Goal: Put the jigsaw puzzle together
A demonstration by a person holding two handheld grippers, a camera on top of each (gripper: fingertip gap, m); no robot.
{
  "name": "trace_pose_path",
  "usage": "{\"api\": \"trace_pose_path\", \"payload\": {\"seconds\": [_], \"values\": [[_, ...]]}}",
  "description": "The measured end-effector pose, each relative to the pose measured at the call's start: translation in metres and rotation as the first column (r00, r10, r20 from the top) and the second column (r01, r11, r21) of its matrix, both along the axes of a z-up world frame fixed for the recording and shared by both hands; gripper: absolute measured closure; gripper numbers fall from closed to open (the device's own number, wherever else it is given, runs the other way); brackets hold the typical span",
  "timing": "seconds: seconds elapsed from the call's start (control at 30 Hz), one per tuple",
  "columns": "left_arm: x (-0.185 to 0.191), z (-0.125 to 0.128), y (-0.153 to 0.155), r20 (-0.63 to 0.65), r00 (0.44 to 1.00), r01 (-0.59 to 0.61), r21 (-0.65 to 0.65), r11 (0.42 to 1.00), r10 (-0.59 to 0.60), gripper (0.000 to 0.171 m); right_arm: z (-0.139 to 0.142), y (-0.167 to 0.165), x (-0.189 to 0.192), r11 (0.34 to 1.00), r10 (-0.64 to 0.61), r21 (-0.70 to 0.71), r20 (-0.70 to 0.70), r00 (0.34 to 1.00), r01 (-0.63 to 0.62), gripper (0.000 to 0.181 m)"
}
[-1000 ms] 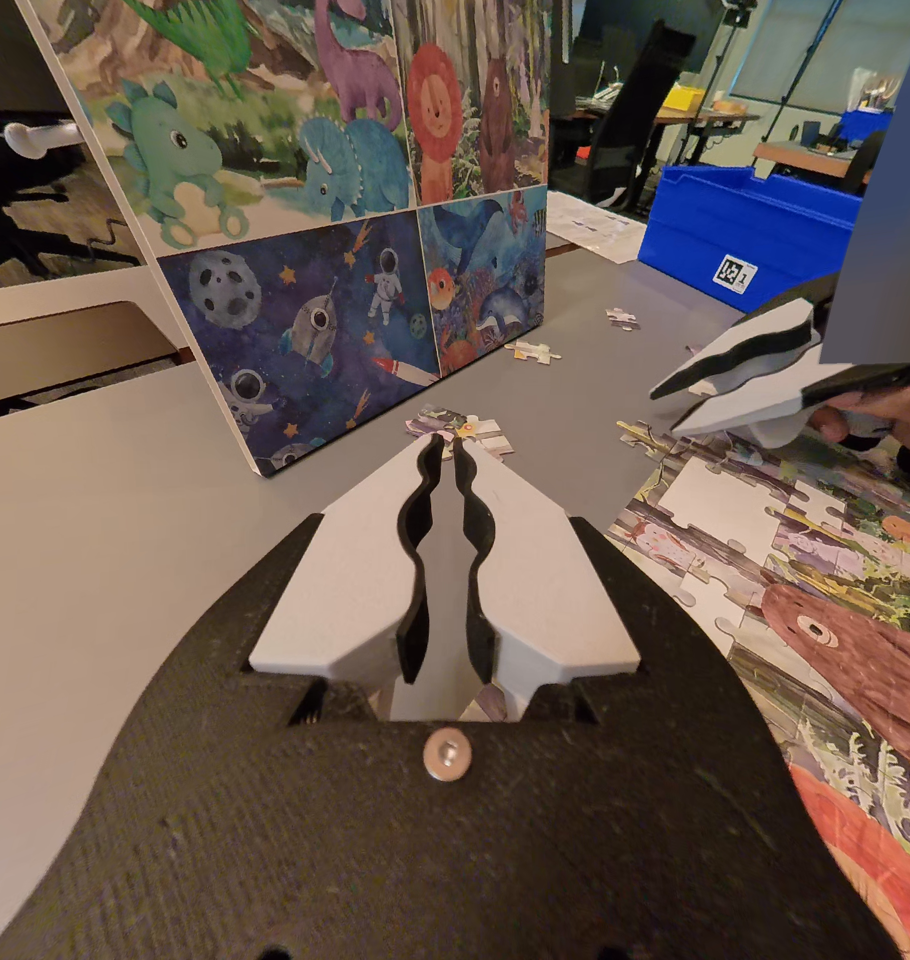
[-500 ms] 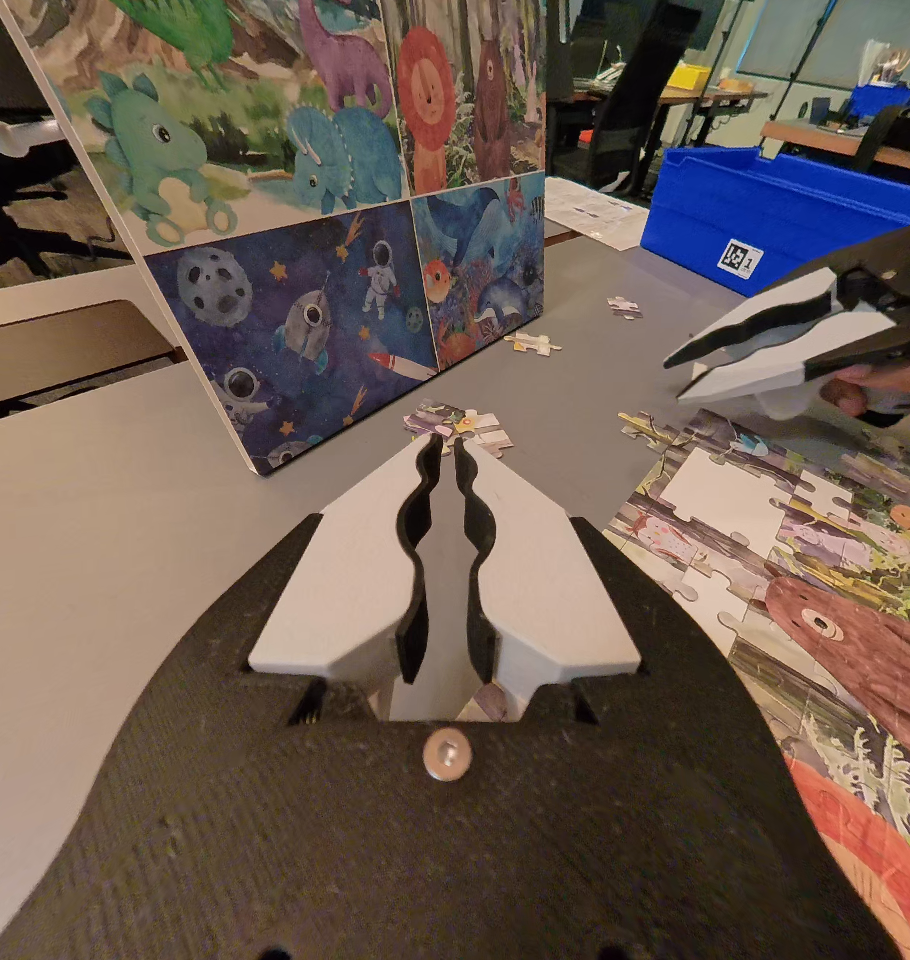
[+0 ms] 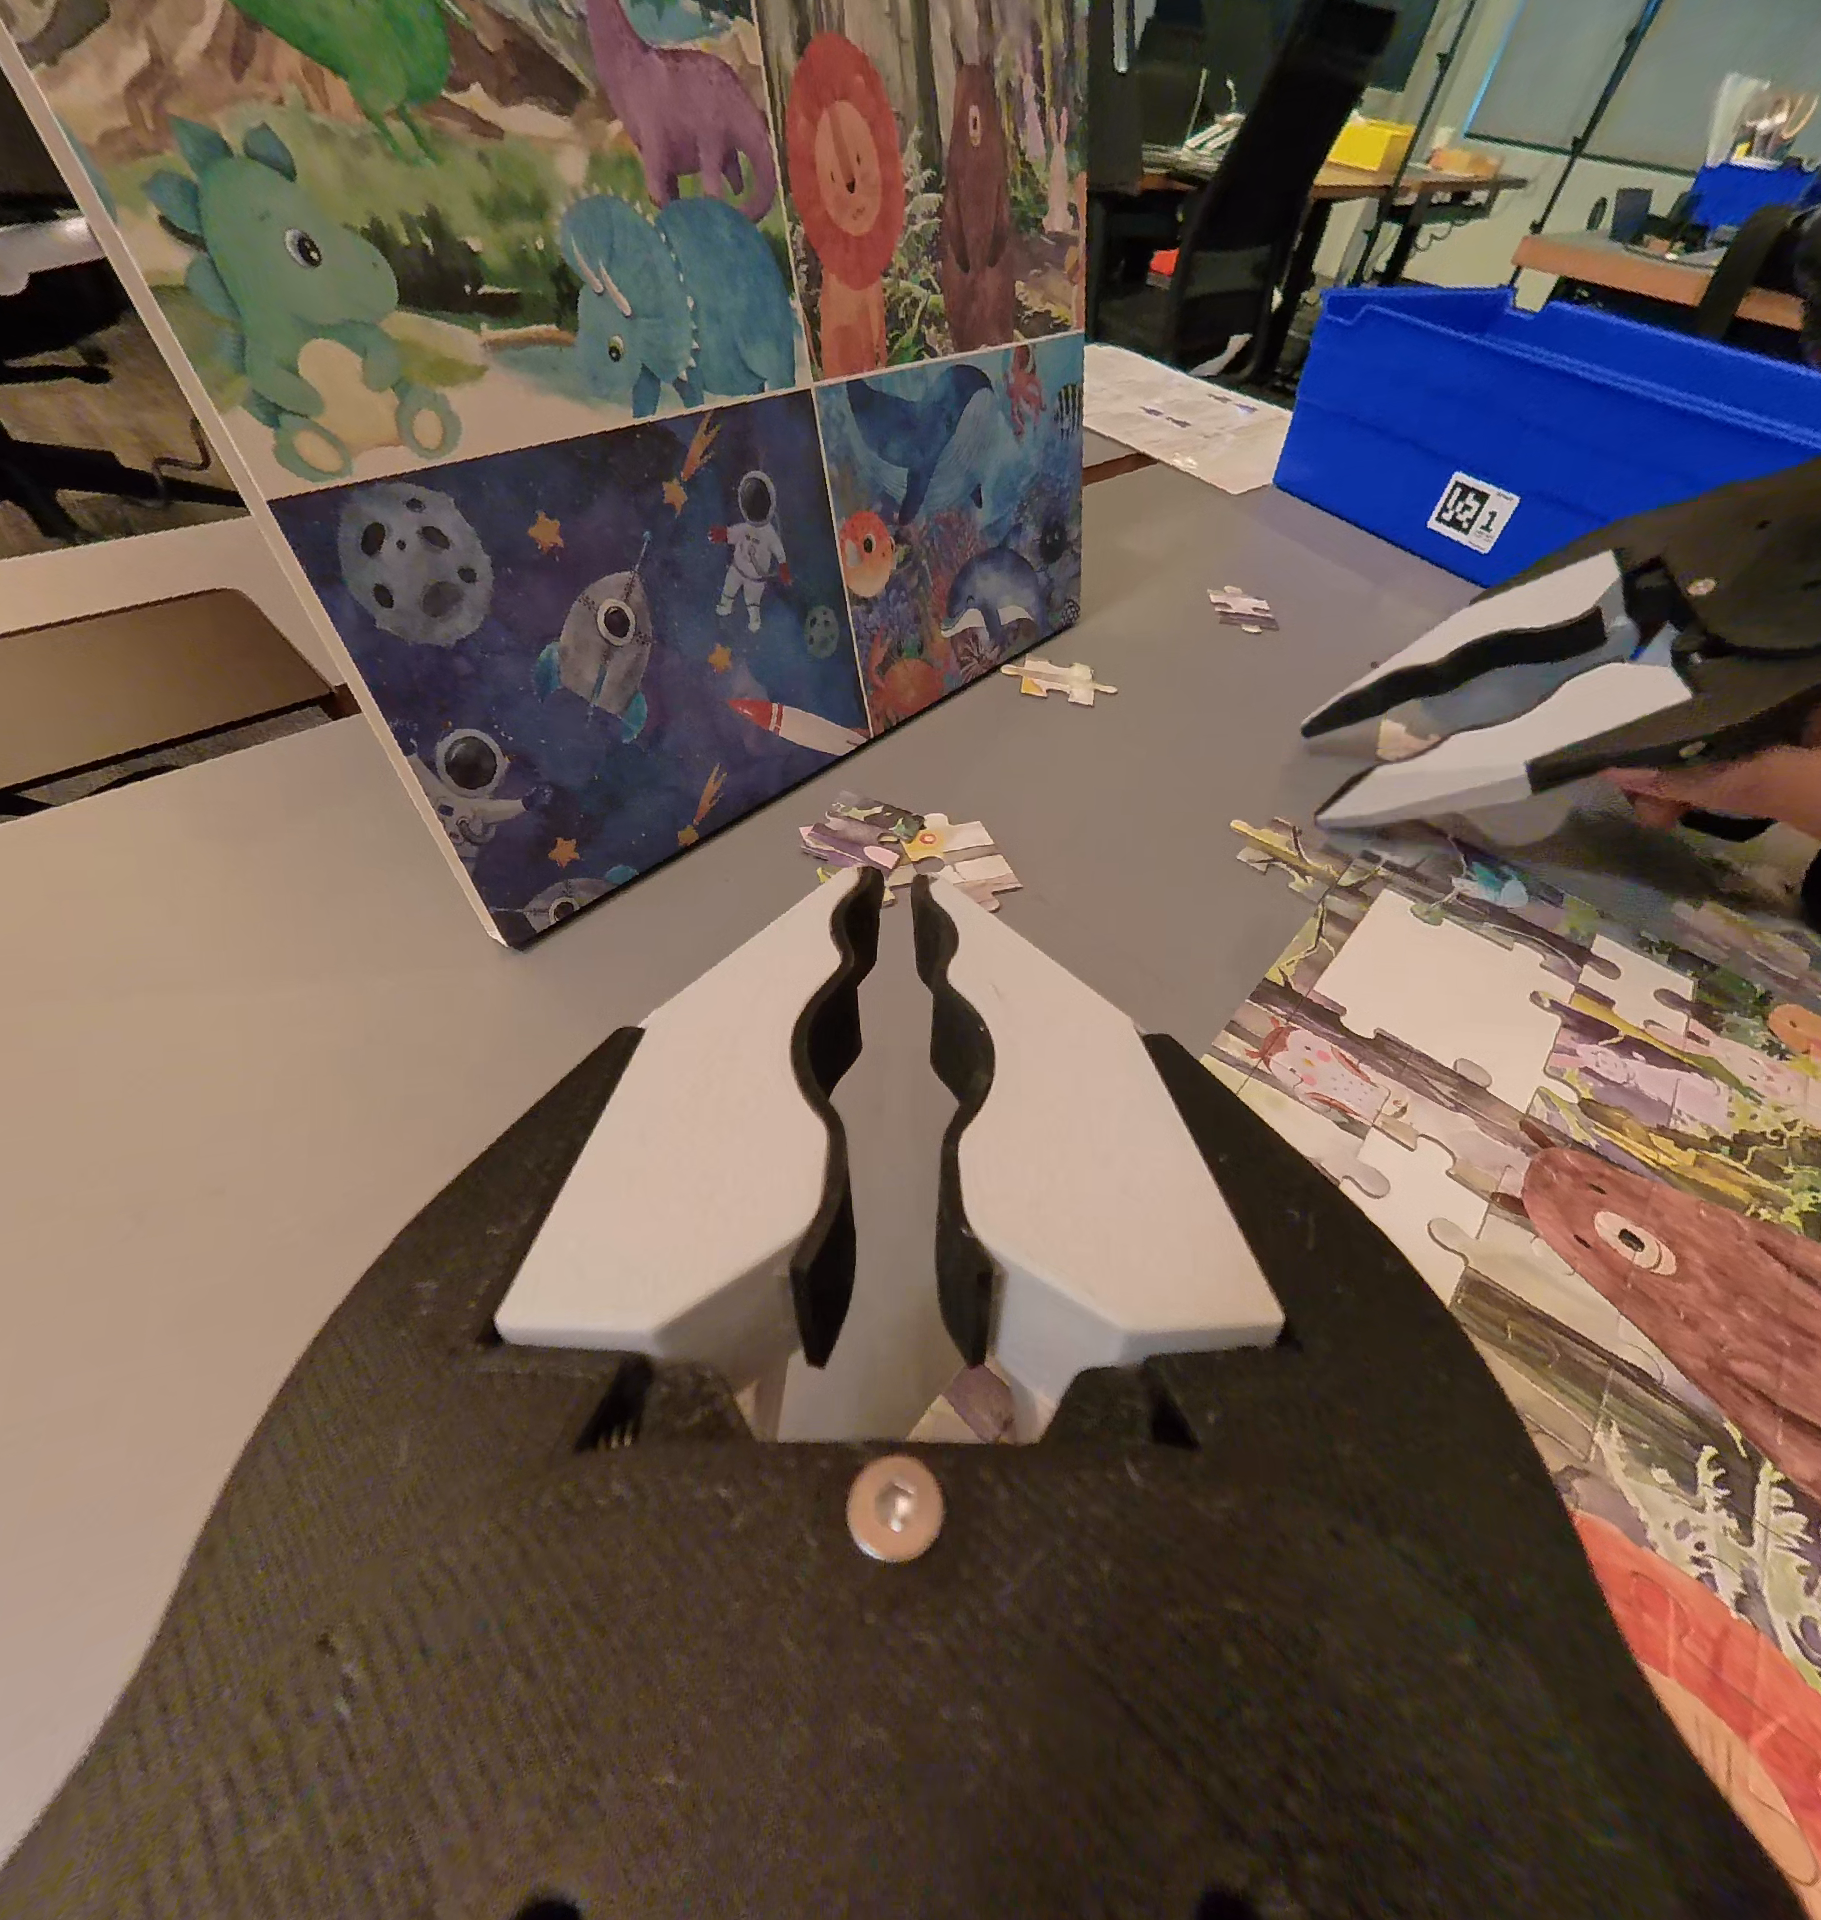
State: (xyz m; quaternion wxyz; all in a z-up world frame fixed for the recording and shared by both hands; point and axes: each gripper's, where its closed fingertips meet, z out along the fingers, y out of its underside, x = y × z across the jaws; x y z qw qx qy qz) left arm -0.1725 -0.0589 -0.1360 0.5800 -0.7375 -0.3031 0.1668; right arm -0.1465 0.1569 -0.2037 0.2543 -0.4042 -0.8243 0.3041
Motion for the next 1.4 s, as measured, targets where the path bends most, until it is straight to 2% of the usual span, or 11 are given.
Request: {"api": "trace_pose_path", "payload": {"seconds": [0.1,0.2,0.27,0.43,0.73,0.9,1.0,1.17,1.4], "values": [[0.000,-0.001,0.001,0.000,1.000,0.002,-0.006,1.000,-0.002,0.168,0.007,-0.001,0.000,0.999,-0.003,-0.052,-0.013,1.000,0.003,0.141],[0.000,-0.001,0.001,0.001,1.000,0.003,-0.009,1.000,-0.003,0.168,0.015,-0.027,0.006,0.982,0.066,-0.176,-0.012,0.998,-0.067,0.139],[0.000,-0.001,0.001,0.003,1.000,0.003,-0.008,1.000,-0.003,0.168,0.016,-0.044,0.011,0.970,0.125,-0.208,-0.012,0.992,-0.125,0.138],[-0.001,-0.001,0.000,0.013,1.000,0.000,0.004,1.000,0.000,0.167,0.002,-0.041,0.012,0.982,0.151,-0.112,0.004,0.989,-0.149,0.136],[-0.001,-0.002,0.000,0.029,1.000,0.006,0.014,1.000,-0.006,0.166,0.001,-0.021,0.007,0.991,0.084,-0.107,0.016,0.996,-0.082,0.137],[-0.001,-0.002,0.000,0.033,0.999,0.005,0.015,1.000,-0.006,0.166,0.011,-0.048,0.013,0.968,0.131,-0.218,0.016,0.991,-0.124,0.135],[-0.001,-0.002,0.000,0.036,0.999,0.005,0.016,1.000,-0.006,0.166,0.002,-0.054,0.014,0.981,0.132,-0.146,0.024,0.991,-0.127,0.132],[-0.002,-0.001,-0.001,0.042,0.999,0.003,0.028,1.000,-0.004,0.165,-0.002,-0.039,0.008,0.994,0.084,-0.067,0.009,0.996,-0.083,0.130],[-0.002,-0.001,-0.002,0.051,0.999,0.004,0.043,0.999,-0.006,0.165,0.001,0.009,-0.004,0.999,-0.043,-0.023,-0.009,0.999,0.043,0.132]]}}
